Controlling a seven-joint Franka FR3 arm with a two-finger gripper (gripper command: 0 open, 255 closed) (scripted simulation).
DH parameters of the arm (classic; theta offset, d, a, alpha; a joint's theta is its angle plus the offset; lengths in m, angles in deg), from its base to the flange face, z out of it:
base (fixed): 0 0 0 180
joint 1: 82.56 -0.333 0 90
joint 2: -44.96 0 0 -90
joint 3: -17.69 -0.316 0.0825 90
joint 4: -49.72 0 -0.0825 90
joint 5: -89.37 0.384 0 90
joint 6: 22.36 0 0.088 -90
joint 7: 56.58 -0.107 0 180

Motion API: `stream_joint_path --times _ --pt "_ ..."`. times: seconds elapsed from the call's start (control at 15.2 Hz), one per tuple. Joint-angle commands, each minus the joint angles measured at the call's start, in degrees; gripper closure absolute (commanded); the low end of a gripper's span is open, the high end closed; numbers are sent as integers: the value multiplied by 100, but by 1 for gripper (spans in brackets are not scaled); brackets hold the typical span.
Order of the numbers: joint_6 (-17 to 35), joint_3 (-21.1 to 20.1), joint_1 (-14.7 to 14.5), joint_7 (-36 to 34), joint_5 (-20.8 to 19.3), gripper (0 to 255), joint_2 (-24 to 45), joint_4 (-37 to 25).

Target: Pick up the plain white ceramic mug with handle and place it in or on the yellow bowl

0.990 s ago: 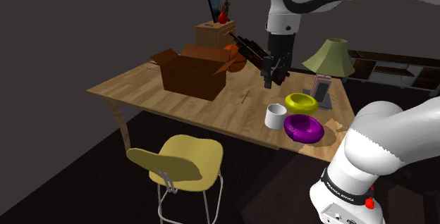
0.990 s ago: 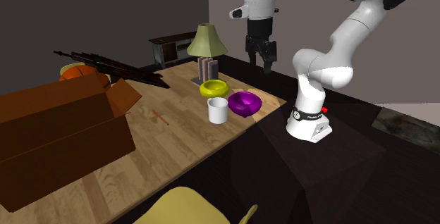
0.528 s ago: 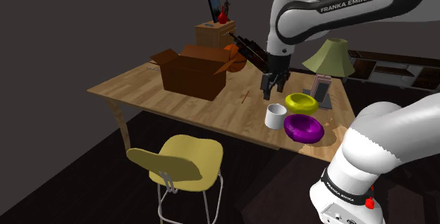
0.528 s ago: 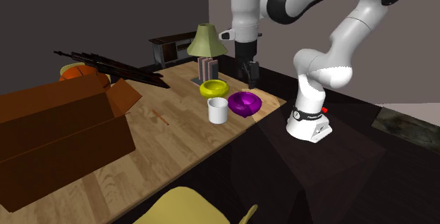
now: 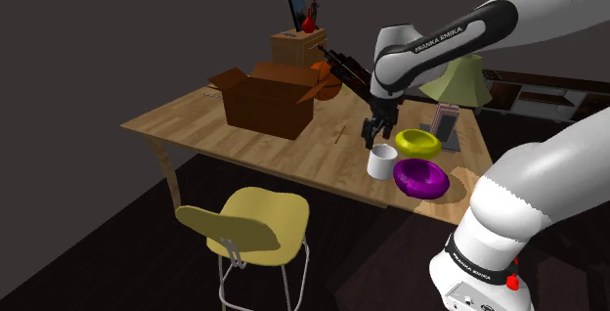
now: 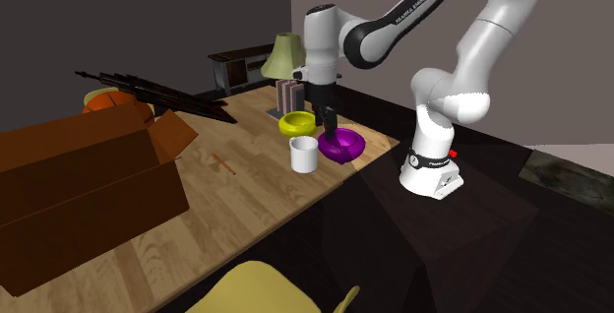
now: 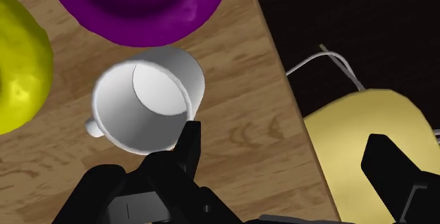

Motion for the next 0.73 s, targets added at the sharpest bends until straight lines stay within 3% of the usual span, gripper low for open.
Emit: stream_joint_path --times 0.0,0.46,0.66 --pt "481 126 74 94 -70 0 388 42" --pt "1959 600 260 559 -65 0 1945 -165" --pt "2168 618 251 598 -19 0 2121 -132"
